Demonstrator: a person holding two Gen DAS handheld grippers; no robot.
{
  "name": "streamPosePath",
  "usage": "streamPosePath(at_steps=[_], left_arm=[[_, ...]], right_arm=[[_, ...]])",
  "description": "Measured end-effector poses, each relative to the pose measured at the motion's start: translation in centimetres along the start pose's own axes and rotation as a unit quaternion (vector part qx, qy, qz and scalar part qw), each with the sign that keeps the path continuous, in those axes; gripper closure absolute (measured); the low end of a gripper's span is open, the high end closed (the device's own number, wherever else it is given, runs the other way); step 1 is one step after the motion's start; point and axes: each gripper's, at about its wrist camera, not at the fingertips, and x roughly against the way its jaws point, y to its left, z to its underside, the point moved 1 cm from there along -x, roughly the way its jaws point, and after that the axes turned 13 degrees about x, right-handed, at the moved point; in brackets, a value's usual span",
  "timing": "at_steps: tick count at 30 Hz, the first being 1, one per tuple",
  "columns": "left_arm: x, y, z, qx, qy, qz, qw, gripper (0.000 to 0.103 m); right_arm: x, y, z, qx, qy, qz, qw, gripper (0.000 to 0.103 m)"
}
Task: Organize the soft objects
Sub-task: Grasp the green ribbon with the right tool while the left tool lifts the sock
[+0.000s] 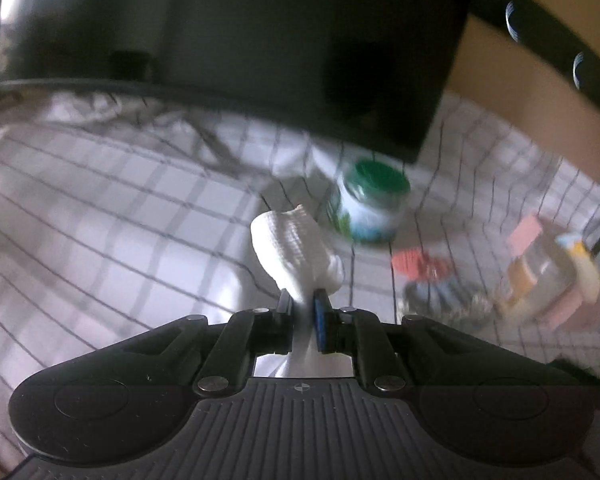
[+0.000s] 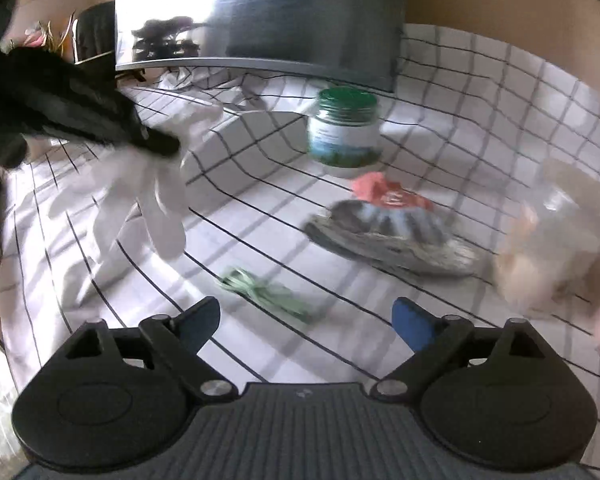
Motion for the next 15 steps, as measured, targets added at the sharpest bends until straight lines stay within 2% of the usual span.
streamPosePath(at_steps=[3, 7, 9, 12, 15], left_arm=[[1.2, 1.0, -1.0, 0.014, -0.014, 0.0, 0.9998, 0.09], [2.3, 2.8, -0.8, 0.038, -0.009, 0.001, 0.9992, 0.09], [2.4, 3.5, -0.5, 0.044, -0.003, -0.001, 0.999, 0.09], [2.4, 4.2, -0.2, 0.051, 0.007, -0.003, 0.9987, 0.09], [2.4, 4.5, -0.1, 0.051, 0.011, 0.0, 0.9986, 0.09]], right_arm=[[-1.6, 1.2, -1.0, -0.022, 0.021, 0.002, 1.0, 0.014], [-3.1, 2.8, -1.3, -0.049, 0.037, 0.018, 0.998, 0.022], [-3.5, 3.5, -1.3, -0.07, 0.033, 0.041, 0.996, 0.022], [-3.9, 4.2, -1.4, -0.066, 0.028, 0.06, 0.996, 0.024], [-3.9, 4.3, -1.6, -0.043, 0.022, 0.046, 0.998, 0.041]])
